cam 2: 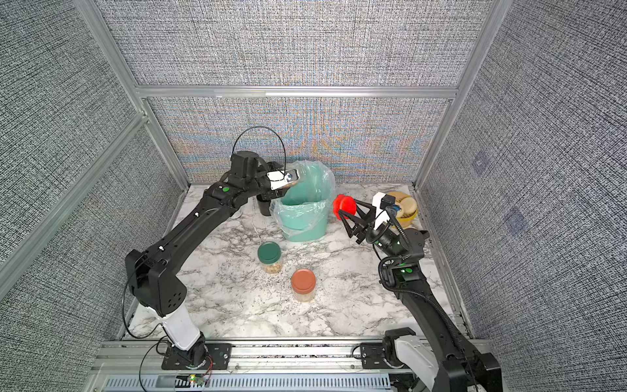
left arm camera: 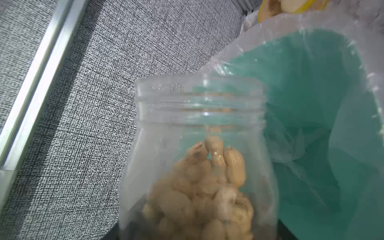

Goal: Empty moldy peanuts from jars
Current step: Pour the moldy peanuts from the jar into the trash bin.

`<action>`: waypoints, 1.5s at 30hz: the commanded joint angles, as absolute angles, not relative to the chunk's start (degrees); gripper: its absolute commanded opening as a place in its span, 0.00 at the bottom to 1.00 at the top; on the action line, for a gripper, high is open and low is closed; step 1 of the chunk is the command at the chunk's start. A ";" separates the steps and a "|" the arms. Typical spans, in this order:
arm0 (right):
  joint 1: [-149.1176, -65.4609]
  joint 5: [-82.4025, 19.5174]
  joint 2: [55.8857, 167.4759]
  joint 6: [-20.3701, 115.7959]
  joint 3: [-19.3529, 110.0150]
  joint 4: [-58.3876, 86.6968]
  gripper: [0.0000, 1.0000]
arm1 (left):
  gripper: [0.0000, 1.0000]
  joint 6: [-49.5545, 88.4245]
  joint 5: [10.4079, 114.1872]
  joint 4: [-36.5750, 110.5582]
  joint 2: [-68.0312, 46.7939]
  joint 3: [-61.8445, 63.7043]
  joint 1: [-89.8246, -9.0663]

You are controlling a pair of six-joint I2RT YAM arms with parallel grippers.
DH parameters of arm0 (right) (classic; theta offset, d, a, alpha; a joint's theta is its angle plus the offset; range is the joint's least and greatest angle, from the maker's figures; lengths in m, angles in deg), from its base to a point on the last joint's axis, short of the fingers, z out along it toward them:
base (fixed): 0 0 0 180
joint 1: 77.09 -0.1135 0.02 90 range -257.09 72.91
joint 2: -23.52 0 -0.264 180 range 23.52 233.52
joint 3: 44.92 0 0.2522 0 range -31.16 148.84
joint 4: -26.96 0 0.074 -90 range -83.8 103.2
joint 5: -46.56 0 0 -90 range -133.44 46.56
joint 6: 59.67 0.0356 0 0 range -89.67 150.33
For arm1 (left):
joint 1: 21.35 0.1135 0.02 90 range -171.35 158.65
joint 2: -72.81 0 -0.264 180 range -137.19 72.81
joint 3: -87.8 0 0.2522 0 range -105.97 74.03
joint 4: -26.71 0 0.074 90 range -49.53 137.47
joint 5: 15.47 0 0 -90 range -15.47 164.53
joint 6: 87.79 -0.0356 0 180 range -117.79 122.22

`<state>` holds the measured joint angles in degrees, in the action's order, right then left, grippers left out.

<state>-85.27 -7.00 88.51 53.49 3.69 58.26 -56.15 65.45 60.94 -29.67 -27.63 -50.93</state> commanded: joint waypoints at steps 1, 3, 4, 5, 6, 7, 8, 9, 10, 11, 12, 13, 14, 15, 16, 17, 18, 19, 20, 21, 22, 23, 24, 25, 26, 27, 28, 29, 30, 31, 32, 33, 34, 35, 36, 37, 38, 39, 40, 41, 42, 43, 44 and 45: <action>-84.68 -8.07 88.05 54.35 3.26 60.64 0.00 | 0.00 -62.47 69.42 58.94 -30.49 -28.68 -51.14; -84.35 -7.93 87.79 54.60 2.72 61.03 0.00 | 0.00 -64.76 70.79 57.76 -31.18 -29.03 -51.45; -84.19 -7.86 87.76 54.72 2.60 61.26 0.00 | 0.00 -66.03 71.22 57.47 -31.49 -29.35 -51.57; -84.04 -7.85 87.69 54.89 2.29 61.45 0.00 | 0.00 -67.74 71.81 57.24 -31.93 -29.78 -51.73; -84.02 -7.80 87.63 55.10 2.10 61.69 0.00 | 0.00 -69.16 72.71 56.80 -32.32 -30.13 -51.99; -83.94 -7.76 87.60 55.25 1.88 61.98 0.00 | 0.00 -70.47 73.54 56.29 -32.71 -30.39 -52.25; -83.78 -7.59 87.46 55.42 1.67 62.19 0.00 | 0.00 -72.36 74.64 55.93 -33.10 -30.54 -52.70; -83.70 -7.50 87.29 55.54 1.48 62.24 0.00 | 0.00 -74.64 75.92 55.57 -33.40 -30.54 -53.21; -83.59 -7.49 87.08 55.55 1.20 62.29 0.00 | 0.00 -76.69 76.95 55.04 -33.76 -30.34 -53.56; -83.46 -7.49 86.78 55.49 0.85 62.50 0.00 | 0.00 -79.15 78.18 54.27 -34.17 -30.01 -54.01; -83.36 -7.58 86.58 55.53 0.31 62.96 0.00 | 0.00 -81.22 79.13 53.40 -34.56 -29.81 -54.36; -83.24 -7.53 86.46 55.52 0.06 63.23 0.00 | 0.00 -82.91 79.94 52.66 -34.88 -29.59 -54.63; -83.04 -7.58 86.32 55.63 -0.40 63.51 0.00 | 0.00 -84.76 80.72 51.78 -35.39 -29.49 -54.87; -82.89 -7.49 86.21 55.68 -0.73 63.73 0.00 | 0.00 -86.53 81.42 51.35 -35.85 -29.50 -55.08; -82.72 -7.45 86.18 55.73 -0.92 63.87 0.00 | 0.00 -88.15 81.99 51.07 -36.21 -29.59 -55.18; -82.47 -7.33 86.11 55.88 -1.24 63.91 0.00 | 0.00 -91.10 82.82 50.94 -36.64 -29.68 -55.29; -82.32 -7.24 86.01 56.03 -1.47 64.07 0.00 | 0.00 -93.72 83.57 50.44 -37.03 -29.59 -55.38; -82.13 -7.23 85.94 56.23 -1.74 64.41 0.00 | 0.00 -95.78 84.20 49.45 -37.34 -29.35 -55.36; -82.03 -7.32 85.85 56.51 -2.28 65.10 0.00 | 0.00 -97.81 85.13 47.54 -37.72 -28.99 -55.36; -81.93 -7.32 85.88 56.97 -2.72 65.86 0.00 | 0.00 -99.46 85.95 46.04 -38.08 -28.74 -55.36; -81.92 -7.32 85.92 57.41 -3.20 66.74 0.00 | 0.00 -101.64 86.85 44.60 -38.51 -28.64 -55.36; -81.81 -7.25 86.00 57.78 -3.65 67.41 0.00 | 0.00 -103.91 87.55 43.23 -38.80 -28.53 -55.38; -81.67 -7.15 86.06 57.99 -3.82 67.92 0.00 | 0.00 -105.93 88.02 42.31 -39.17 -28.36 -55.36; -81.59 -6.93 86.18 58.04 -4.02 68.26 0.00 | 0.00 -108.06 88.32 41.37 -39.48 -28.52 -55.36; -81.48 -6.72 86.27 58.08 -4.15 68.51 0.00 | 0.00 -109.23 88.66 41.07 -39.81 -29.00 -55.44; -81.33 -6.54 86.36 58.17 -4.11 68.68 0.00 | 0.00 -109.98 88.77 40.80 -40.03 -29.49 -55.62; -81.31 -6.42 86.33 58.14 -4.16 68.86 0.00 | 0.00 -112.13 88.64 40.69 -40.25 -29.98 -55.77; -81.14 -6.39 86.37 58.28 -4.40 69.24 0.00 | 0.00 -114.39 88.49 40.90 -40.48 -30.26 -55.85; -80.97 -6.29 86.36 58.35 -4.51 69.73 0.00 | 0.00 -116.19 88.35 41.68 -40.51 -30.70 -55.96; -80.89 -6.18 86.38 58.49 -4.77 70.18 0.00 | 0.00 -118.33 87.81 42.54 -40.48 -30.98 -56.04; -80.79 -6.18 86.36 58.67 -4.96 70.58 0.00 | 0.00 -120.60 86.84 43.10 -40.41 -31.21 -56.06; -80.78 -6.09 86.41 58.78 -5.10 70.83 0.00 | 0.00 -122.27 85.92 43.86 -40.31 -31.62 -56.11; -80.62 -6.01 86.49 58.87 -5.39 71.11 0.00 | 0.00 -123.75 85.29 44.76 -40.31 -32.14 -56.23; -80.62 -5.95 86.48 58.97 -5.53 71.36 0.00 | 0.00 -125.03 84.89 45.80 -40.30 -32.66 -56.32; -80.53 -5.84 86.54 59.06 -5.62 71.55 0.00 | 0.00 -126.16 84.57 46.43 -40.31 -32.88 -56.33; -80.50 -5.75 86.61 59.16 -5.67 71.70 0.00 | 0.00 -127.01 84.38 46.83 -40.14 -32.97 -56.33; -80.40 -5.60 86.58 59.23 -5.60 71.76 0.00 | 0.00 -127.55 84.37 47.35 -39.93 -32.74 -56.33; -80.27 -5.47 86.49 59.24 -5.60 71.74 0.00 | 0.00 -128.19 84.37 47.58 -39.66 -32.30 -56.33; -80.25 -5.37 86.38 59.18 -5.66 71.74 0.00 | 0.00 -128.77 84.06 47.52 -39.15 -31.18 -56.33; -80.12 -5.30 86.29 59.09 -5.72 71.74 0.00 | 0.00 -129.26 83.60 47.63 -38.60 -30.12 -56.33; -80.07 -5.24 86.27 59.07 -5.68 71.65 0.00 | 0.00 -129.91 83.06 47.76 -38.17 -29.10 -56.33; -79.82 -5.21 86.23 59.06 -5.77 71.78 0.00 | 0.00 -130.53 82.52 47.94 -37.73 -28.26 -56.33; -79.75 -5.12 86.16 59.02 -5.95 71.84 0.00 | 0.00 -131.22 81.94 48.23 -37.41 -27.52 -56.26; -79.68 -5.12 86.18 59.00 -5.94 71.98 0.00 | 0.00 -132.02 81.62 48.60 -37.19 -27.11 -56.24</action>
<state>-79.85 -5.40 86.17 58.25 -5.82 69.21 -116.37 84.20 47.52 -38.17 -28.03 -56.20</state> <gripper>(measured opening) 0.652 0.706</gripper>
